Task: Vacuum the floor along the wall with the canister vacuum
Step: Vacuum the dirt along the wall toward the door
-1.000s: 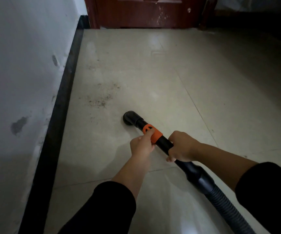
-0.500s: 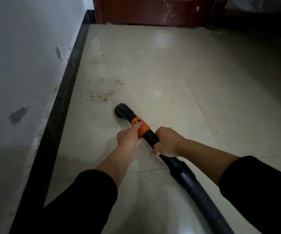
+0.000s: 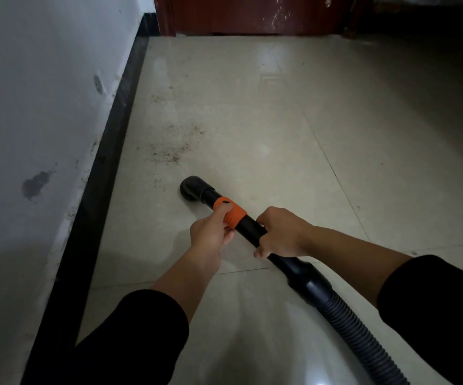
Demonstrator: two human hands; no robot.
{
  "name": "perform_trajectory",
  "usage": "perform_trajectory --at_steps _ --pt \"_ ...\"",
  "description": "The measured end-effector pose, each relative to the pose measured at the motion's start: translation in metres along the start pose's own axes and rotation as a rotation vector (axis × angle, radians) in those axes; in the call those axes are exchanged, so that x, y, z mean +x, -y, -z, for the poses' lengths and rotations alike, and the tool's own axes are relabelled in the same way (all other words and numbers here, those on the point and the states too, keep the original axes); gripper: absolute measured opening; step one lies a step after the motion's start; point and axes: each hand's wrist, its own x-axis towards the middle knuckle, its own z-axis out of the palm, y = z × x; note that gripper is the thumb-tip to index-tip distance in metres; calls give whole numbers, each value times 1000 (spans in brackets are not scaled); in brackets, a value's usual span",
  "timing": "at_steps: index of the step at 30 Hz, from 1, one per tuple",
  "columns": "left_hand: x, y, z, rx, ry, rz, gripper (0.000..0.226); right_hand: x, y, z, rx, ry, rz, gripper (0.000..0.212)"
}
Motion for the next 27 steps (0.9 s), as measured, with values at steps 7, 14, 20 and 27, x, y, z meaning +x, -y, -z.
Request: perform_trajectory --at_steps 7,14,20,27 --pt "-11 6 12 43 35 23 30 -16 -2 -4 1 54 21 27" --pt "-21 10 21 62 38 37 17 -29 1 -9 -30 84 44 26" --pt "-20 7 20 66 29 20 18 -24 1 -8 -24 79 41 29" --pt "-8 -6 20 33 -22 4 23 -4 14 -11 35 59 38 27"
